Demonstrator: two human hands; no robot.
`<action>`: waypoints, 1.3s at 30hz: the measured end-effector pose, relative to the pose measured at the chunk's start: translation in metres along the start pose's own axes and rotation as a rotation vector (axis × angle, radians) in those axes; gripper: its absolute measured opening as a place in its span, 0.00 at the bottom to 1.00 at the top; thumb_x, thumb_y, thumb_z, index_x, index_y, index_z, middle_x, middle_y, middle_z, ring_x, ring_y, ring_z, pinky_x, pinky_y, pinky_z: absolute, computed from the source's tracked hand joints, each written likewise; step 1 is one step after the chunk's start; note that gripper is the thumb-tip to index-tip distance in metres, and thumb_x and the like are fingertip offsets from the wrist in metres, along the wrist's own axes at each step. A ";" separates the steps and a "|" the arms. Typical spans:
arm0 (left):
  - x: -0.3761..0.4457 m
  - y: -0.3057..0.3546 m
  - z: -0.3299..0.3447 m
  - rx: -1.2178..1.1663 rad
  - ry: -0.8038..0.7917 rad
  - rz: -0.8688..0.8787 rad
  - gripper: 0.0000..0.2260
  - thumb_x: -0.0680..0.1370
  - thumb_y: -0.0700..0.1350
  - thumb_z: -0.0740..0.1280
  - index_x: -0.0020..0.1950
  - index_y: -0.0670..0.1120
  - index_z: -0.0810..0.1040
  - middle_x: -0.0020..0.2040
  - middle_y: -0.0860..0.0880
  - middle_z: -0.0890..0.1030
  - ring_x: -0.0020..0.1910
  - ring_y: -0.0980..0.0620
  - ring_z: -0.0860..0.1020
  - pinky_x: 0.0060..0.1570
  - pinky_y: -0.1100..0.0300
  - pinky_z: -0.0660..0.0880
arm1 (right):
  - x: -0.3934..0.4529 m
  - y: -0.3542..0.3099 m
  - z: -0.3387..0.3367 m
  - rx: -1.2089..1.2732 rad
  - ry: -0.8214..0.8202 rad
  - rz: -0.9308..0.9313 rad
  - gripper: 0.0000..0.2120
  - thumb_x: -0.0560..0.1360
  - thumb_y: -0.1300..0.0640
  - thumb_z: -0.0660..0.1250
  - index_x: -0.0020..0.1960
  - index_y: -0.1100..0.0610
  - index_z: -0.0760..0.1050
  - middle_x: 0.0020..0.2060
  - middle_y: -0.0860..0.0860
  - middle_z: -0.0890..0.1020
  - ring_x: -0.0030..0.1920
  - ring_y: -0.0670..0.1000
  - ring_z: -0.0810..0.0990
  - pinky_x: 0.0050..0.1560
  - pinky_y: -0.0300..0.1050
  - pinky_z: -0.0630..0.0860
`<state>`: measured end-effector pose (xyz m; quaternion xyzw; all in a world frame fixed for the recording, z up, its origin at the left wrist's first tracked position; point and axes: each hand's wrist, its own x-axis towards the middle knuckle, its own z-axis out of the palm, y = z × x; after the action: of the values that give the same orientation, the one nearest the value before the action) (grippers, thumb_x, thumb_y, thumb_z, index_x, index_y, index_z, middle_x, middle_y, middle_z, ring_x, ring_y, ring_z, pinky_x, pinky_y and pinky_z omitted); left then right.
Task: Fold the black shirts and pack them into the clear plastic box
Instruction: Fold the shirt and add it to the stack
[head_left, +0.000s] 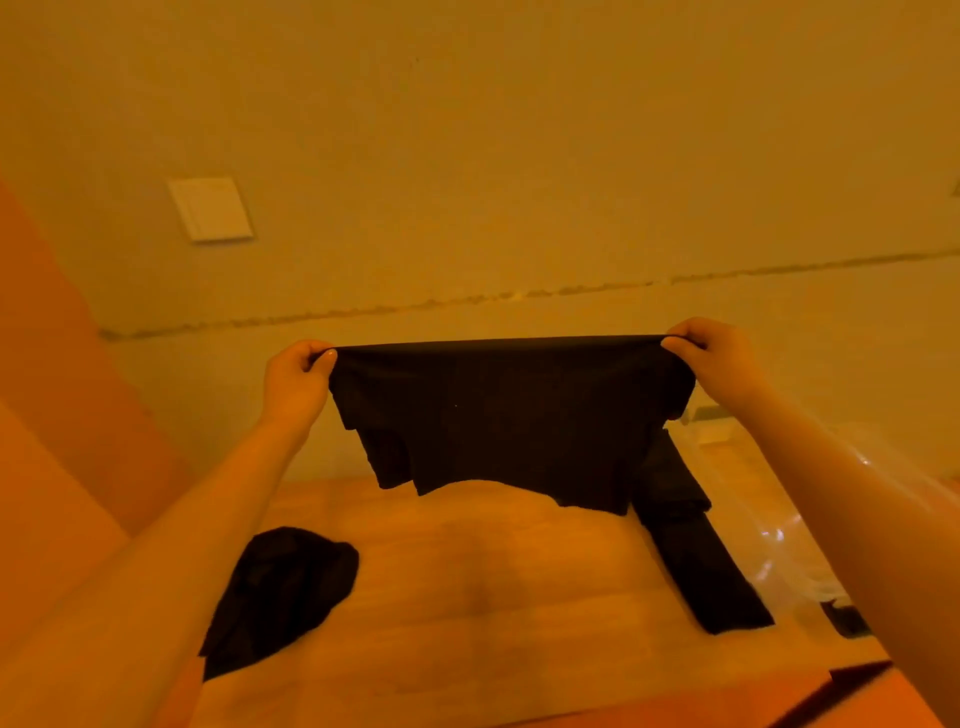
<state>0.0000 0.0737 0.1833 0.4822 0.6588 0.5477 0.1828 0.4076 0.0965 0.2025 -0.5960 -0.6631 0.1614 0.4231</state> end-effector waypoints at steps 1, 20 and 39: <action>-0.002 0.006 -0.006 -0.020 0.015 0.018 0.09 0.79 0.38 0.60 0.56 0.38 0.77 0.47 0.46 0.76 0.47 0.50 0.73 0.38 0.63 0.69 | -0.003 -0.008 -0.005 0.015 0.024 -0.009 0.05 0.77 0.62 0.63 0.46 0.61 0.77 0.37 0.53 0.77 0.39 0.50 0.74 0.37 0.35 0.67; -0.053 -0.009 -0.077 -0.148 -0.281 -0.026 0.04 0.79 0.36 0.62 0.47 0.40 0.76 0.38 0.47 0.76 0.38 0.54 0.74 0.36 0.61 0.74 | -0.091 -0.022 -0.041 0.153 -0.127 0.141 0.11 0.78 0.67 0.60 0.41 0.58 0.77 0.34 0.52 0.76 0.31 0.42 0.76 0.30 0.32 0.71; 0.063 -0.077 0.034 -0.152 -0.187 -0.289 0.09 0.78 0.33 0.61 0.42 0.43 0.76 0.27 0.56 0.79 0.30 0.61 0.77 0.30 0.72 0.73 | 0.081 0.062 0.059 0.201 -0.282 0.329 0.18 0.76 0.70 0.61 0.37 0.52 0.80 0.27 0.41 0.81 0.31 0.37 0.80 0.33 0.29 0.76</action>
<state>-0.0364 0.1496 0.1210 0.4160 0.6583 0.5166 0.3559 0.4091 0.2033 0.1528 -0.6226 -0.5901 0.3750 0.3516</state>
